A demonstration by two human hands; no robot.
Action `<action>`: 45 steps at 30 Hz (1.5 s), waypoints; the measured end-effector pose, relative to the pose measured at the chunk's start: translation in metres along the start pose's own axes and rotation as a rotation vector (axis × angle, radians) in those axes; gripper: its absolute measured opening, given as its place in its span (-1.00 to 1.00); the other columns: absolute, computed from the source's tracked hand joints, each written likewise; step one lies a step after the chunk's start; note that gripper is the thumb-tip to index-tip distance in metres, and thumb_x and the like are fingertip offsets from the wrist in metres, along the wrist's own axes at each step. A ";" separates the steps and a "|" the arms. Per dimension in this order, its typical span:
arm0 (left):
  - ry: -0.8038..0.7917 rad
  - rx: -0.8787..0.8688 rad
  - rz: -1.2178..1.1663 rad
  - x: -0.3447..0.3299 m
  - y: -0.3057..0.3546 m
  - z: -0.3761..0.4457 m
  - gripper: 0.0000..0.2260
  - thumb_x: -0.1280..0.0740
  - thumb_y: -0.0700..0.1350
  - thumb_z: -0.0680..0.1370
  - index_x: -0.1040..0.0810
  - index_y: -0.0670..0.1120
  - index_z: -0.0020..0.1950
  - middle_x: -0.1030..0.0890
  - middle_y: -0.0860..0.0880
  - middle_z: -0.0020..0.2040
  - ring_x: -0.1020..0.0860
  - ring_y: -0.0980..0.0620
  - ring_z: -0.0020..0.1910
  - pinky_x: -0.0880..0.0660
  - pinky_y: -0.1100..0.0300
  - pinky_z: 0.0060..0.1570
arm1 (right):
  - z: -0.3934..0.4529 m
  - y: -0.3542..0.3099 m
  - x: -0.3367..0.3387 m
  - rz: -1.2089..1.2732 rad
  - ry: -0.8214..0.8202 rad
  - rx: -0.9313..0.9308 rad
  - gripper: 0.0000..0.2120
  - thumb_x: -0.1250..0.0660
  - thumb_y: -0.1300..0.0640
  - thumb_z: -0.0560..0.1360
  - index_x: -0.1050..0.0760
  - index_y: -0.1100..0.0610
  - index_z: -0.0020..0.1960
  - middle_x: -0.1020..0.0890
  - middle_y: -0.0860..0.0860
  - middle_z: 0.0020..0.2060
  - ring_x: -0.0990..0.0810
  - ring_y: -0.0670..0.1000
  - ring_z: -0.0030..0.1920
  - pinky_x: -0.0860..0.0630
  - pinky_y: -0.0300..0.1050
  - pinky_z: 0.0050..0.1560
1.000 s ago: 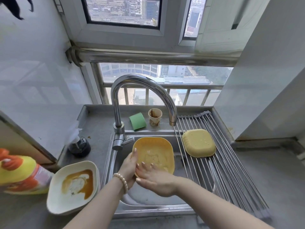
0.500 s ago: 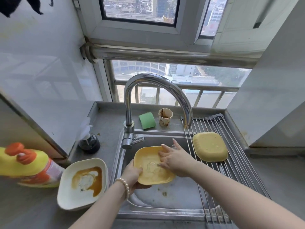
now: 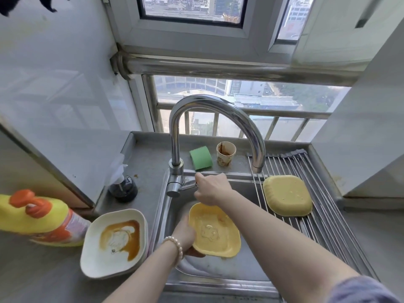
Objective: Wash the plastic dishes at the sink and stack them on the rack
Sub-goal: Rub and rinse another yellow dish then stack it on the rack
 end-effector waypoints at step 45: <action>-0.183 -0.132 -0.728 -0.079 0.028 0.008 -0.63 0.03 0.03 0.69 -0.36 -0.04 0.41 -0.46 -0.07 0.38 -0.53 -0.07 0.20 -0.51 0.01 0.02 | -0.076 0.040 -0.042 0.330 -0.161 -0.218 -0.24 0.20 -0.33 0.56 0.31 0.14 0.54 0.34 0.13 0.50 0.39 0.07 0.49 0.36 0.02 0.47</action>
Point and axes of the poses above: each hand's wrist, its own z-axis towards the middle knuckle, its own x-axis out of the back of the hand, y = z × x, the point moved 3 cm from there along z, towards the middle knuckle
